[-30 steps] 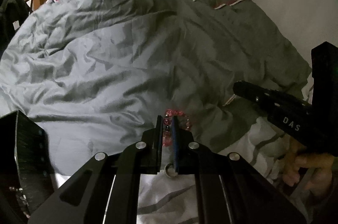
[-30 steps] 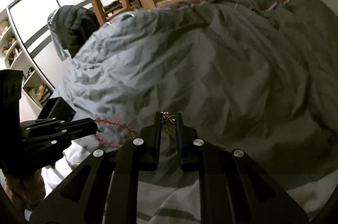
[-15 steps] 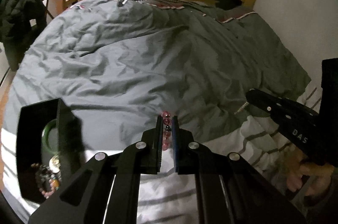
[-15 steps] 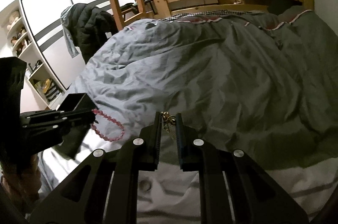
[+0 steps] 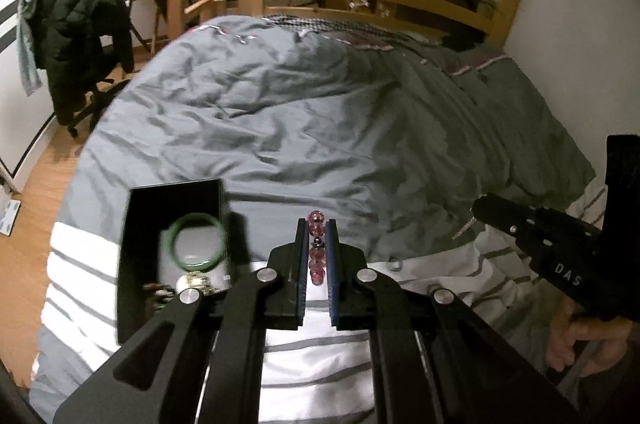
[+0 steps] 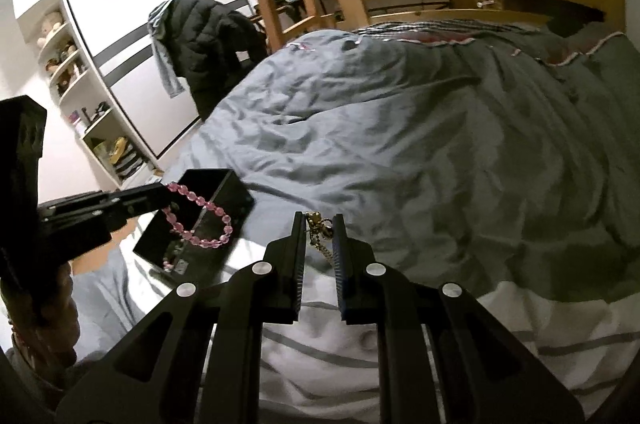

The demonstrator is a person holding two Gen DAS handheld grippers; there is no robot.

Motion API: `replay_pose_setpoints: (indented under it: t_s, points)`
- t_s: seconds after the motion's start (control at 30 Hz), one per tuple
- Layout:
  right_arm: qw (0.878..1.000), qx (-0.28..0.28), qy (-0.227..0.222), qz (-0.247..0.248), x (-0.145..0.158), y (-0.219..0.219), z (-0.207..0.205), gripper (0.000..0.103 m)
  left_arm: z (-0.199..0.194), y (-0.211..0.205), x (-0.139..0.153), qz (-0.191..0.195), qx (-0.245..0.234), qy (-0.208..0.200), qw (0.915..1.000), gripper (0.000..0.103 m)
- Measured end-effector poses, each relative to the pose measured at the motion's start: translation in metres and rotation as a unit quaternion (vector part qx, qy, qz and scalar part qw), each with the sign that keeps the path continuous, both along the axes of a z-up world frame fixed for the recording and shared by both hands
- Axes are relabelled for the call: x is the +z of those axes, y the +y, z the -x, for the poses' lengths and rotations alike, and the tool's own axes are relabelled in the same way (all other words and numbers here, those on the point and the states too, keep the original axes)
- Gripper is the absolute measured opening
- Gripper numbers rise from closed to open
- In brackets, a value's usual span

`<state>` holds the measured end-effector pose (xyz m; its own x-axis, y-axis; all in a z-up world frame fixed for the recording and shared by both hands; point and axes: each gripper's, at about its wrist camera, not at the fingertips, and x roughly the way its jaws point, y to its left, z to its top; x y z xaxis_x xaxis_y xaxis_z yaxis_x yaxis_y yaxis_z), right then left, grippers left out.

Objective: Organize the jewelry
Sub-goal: 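Carry the pink bracelet and gold charm toward the black box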

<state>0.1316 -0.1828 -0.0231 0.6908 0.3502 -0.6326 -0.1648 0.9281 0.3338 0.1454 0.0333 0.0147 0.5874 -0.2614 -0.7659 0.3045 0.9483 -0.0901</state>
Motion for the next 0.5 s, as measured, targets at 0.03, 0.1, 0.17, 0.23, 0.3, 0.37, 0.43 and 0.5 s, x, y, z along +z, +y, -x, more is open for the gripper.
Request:
replay_pose_setpoints:
  t_s: [0.03, 0.1, 0.17, 0.23, 0.3, 0.37, 0.43, 0.5]
  points:
    - [1.0, 0.008, 0.006, -0.012, 0.0, 0.006, -0.002, 0.014, 0.0, 0.005, 0.003, 0.0, 0.003, -0.001, 1.0, 0.008]
    - [1.0, 0.018, 0.011, -0.019, 0.004, 0.017, -0.006, 0.014, 0.001, 0.017, 0.01, -0.01, 0.008, -0.006, 0.9999, 0.008]
    - [0.999, 0.033, 0.008, -0.019, 0.013, 0.034, -0.01, 0.014, 0.0, 0.033, 0.017, -0.018, 0.02, -0.019, 0.9995, 0.008]
    - [0.999, 0.049, -0.004, -0.013, 0.021, 0.051, -0.011, 0.014, -0.002, 0.048, 0.019, -0.006, 0.035, -0.02, 0.9992, 0.008]
    - [0.998, 0.067, -0.013, -0.006, 0.024, 0.07, -0.013, 0.014, -0.004, 0.064, 0.018, 0.003, 0.052, -0.023, 0.9984, 0.008]
    - [0.997, 0.077, -0.01, -0.006, 0.024, 0.084, -0.018, 0.014, -0.007, 0.074, 0.013, -0.001, 0.064, -0.019, 0.9978, 0.008]
    - [0.996, 0.088, -0.006, -0.004, 0.022, 0.1, -0.023, 0.014, -0.009, 0.085, 0.009, -0.008, 0.071, -0.015, 0.9974, 0.008]
    - [0.995, 0.101, -0.004, 0.0, 0.019, 0.115, -0.028, 0.014, -0.012, 0.094, 0.004, -0.012, 0.077, -0.012, 0.9969, 0.008]
